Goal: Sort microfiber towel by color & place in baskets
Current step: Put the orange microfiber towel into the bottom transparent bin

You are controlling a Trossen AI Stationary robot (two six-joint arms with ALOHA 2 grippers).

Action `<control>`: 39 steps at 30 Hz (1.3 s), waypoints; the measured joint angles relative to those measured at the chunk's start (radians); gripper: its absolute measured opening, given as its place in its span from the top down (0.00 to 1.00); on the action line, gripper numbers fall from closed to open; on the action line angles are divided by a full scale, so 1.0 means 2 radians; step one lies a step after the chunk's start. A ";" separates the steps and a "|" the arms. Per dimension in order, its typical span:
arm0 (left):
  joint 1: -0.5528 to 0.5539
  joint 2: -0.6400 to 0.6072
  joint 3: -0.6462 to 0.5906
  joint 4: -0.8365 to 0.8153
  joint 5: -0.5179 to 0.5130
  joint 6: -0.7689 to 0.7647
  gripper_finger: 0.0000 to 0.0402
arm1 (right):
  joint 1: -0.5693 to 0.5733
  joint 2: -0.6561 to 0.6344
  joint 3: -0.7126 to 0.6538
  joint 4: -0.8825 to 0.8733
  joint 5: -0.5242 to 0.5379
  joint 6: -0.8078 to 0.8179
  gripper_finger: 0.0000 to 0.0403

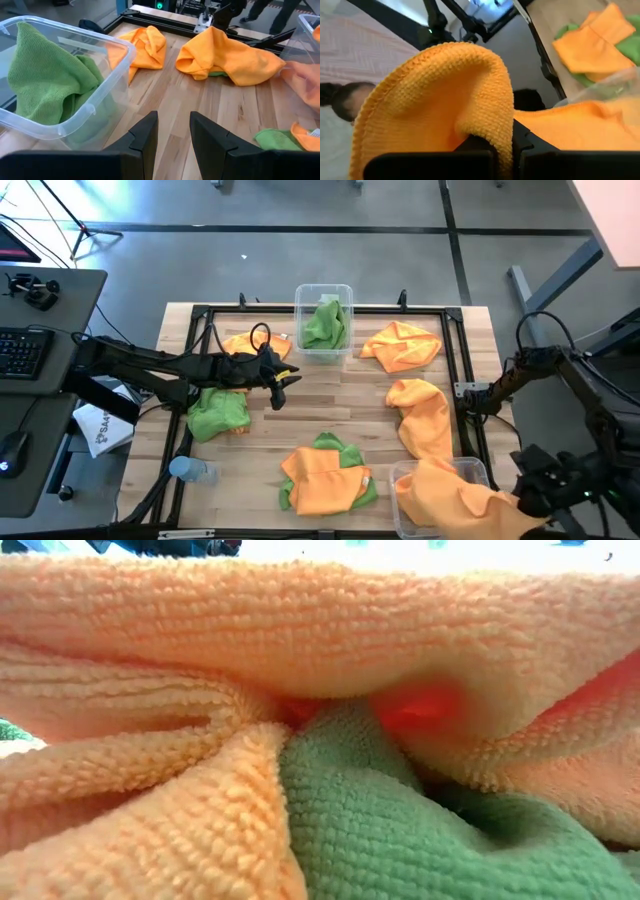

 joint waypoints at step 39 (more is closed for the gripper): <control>-0.001 0.000 0.000 0.009 0.003 0.000 0.74 | -0.243 0.159 -0.024 -0.164 -0.361 0.258 1.00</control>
